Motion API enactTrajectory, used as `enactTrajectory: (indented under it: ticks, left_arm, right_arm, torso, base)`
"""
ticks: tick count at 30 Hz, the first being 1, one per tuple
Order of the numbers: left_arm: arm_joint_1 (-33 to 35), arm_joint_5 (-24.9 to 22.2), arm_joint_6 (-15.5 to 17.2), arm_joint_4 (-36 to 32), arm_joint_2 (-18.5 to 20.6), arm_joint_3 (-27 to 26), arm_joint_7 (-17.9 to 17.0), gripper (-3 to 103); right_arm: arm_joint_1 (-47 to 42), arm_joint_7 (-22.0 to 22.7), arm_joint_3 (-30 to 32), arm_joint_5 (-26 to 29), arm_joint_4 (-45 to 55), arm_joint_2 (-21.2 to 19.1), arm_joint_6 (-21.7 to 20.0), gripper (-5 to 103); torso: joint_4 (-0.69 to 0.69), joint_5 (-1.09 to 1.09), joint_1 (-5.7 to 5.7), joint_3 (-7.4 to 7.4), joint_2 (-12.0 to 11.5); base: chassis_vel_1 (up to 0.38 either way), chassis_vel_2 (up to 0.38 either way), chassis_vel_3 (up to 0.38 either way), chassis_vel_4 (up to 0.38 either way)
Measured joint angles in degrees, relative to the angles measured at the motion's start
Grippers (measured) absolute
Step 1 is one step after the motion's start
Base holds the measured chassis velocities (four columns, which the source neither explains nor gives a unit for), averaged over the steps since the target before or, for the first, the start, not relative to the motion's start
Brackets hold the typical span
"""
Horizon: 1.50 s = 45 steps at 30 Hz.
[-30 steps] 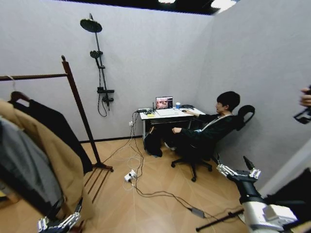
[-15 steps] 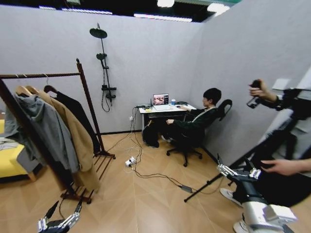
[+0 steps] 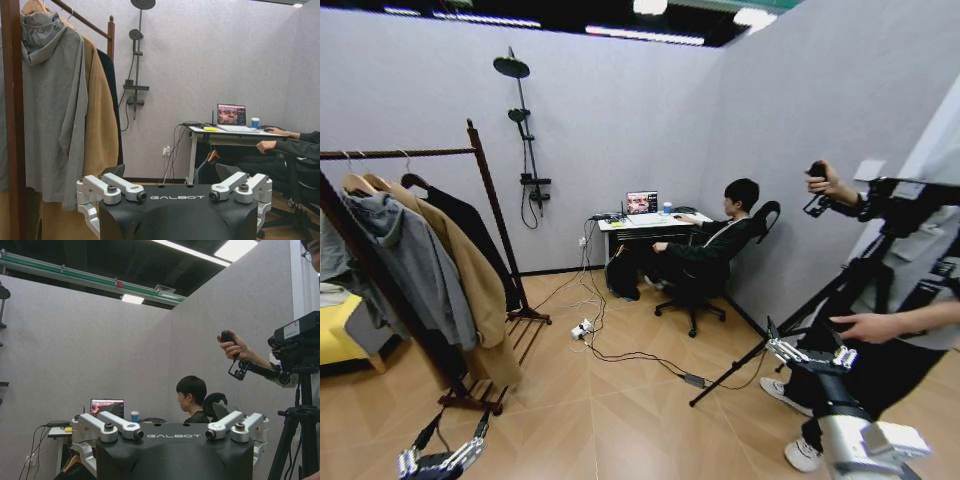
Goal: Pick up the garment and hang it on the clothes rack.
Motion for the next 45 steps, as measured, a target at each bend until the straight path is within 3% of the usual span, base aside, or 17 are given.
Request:
enactTrajectory:
  ticks: [23, 36, 45]
  left_arm:
    - [0.00, 0.00, 0.00, 0.00, 0.00, -0.01, -0.05, 100]
    - [0.00, 0.00, 0.00, 0.00, 0.00, 0.00, -0.03, 100]
    - [0.00, 0.00, 0.00, 0.00, 0.00, 0.00, -0.02, 100]
  right_arm:
    - [-0.09, 0.00, 0.00, 0.00, 0.02, 0.00, 0.00, 100]
    - [-0.04, 0.00, 0.00, 0.00, 0.01, 0.00, 0.00, 100]
    - [-0.04, 0.00, 0.00, 0.00, 0.01, 0.00, 0.00, 100]
  torso:
    - [-0.02, -0.01, -0.11, -0.07, 0.00]
    - [0.01, 0.00, -1.62, -1.62, -3.11]
    - [0.00, 0.00, -1.94, -1.97, -3.80]
  base:
    - [0.079, 0.037, -0.070, -0.056]
    - [0.013, 0.020, 0.052, 0.032]
    - [0.036, 0.017, 0.006, 0.018]
